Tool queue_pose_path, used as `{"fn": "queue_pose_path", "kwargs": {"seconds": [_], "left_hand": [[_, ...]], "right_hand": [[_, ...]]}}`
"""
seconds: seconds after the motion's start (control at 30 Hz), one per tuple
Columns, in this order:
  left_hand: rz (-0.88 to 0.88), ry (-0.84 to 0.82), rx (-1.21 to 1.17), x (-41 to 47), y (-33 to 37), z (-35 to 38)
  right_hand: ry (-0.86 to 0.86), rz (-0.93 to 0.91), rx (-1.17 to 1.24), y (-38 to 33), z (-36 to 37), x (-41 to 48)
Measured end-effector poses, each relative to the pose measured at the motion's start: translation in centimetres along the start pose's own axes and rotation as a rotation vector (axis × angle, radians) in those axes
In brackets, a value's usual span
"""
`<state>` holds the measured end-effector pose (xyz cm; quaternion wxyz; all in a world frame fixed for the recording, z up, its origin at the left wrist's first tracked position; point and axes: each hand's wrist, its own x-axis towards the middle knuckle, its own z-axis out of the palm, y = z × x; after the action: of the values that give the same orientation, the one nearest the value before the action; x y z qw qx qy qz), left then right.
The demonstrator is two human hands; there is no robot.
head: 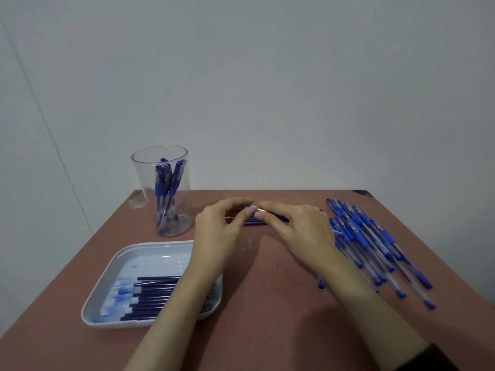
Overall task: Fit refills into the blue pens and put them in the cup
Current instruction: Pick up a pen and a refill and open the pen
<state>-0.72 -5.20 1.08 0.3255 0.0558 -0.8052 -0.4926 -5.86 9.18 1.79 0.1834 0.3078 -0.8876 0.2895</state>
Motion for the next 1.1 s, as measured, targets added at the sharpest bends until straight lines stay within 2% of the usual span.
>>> {"fn": "queue_pose_path", "kwargs": {"seconds": [0.13,0.27,0.3,0.43,0.53,0.77,0.87,0.93,0.97,1.03,1.1], "left_hand": [[-0.009,0.008,0.002,0.0,0.0,-0.2],[-0.053,0.041,0.014,0.2,-0.5,-0.5],[-0.066,-0.024,0.042,0.2,-0.6,-0.5],[-0.094,-0.463,0.190,-0.5,-0.2,0.0],[-0.004,-0.584,0.410,-1.1,0.2,0.4],[0.083,-0.624,0.494,-1.1,-0.4,1.0],[0.120,-0.442,0.498,-1.0,-0.5,1.1],[0.078,-0.229,0.369,-0.7,-0.1,0.9],[0.017,-0.160,0.224,-0.5,0.1,0.8],[-0.135,-0.145,-0.192,-0.2,0.5,0.4],[-0.245,-0.230,-0.493,-0.2,1.0,0.0]], "right_hand": [[-0.045,0.033,-0.044,0.2,-0.4,-0.1],[-0.124,0.153,-0.151,1.5,-0.7,0.2],[-0.111,0.179,-0.140,1.8,-0.7,0.3],[-0.041,0.206,0.038,1.9,-0.6,0.4],[-0.055,0.197,0.161,1.6,-0.3,0.4],[0.009,0.148,0.313,1.1,0.1,0.6],[-0.004,0.224,0.513,0.8,0.0,0.5],[-0.064,0.301,0.686,0.7,-0.1,0.4],[-0.113,0.348,0.797,0.5,-0.3,0.4],[-0.231,0.413,1.019,0.2,-0.5,0.4],[-0.359,0.438,1.176,-0.2,-0.7,0.3]]}}
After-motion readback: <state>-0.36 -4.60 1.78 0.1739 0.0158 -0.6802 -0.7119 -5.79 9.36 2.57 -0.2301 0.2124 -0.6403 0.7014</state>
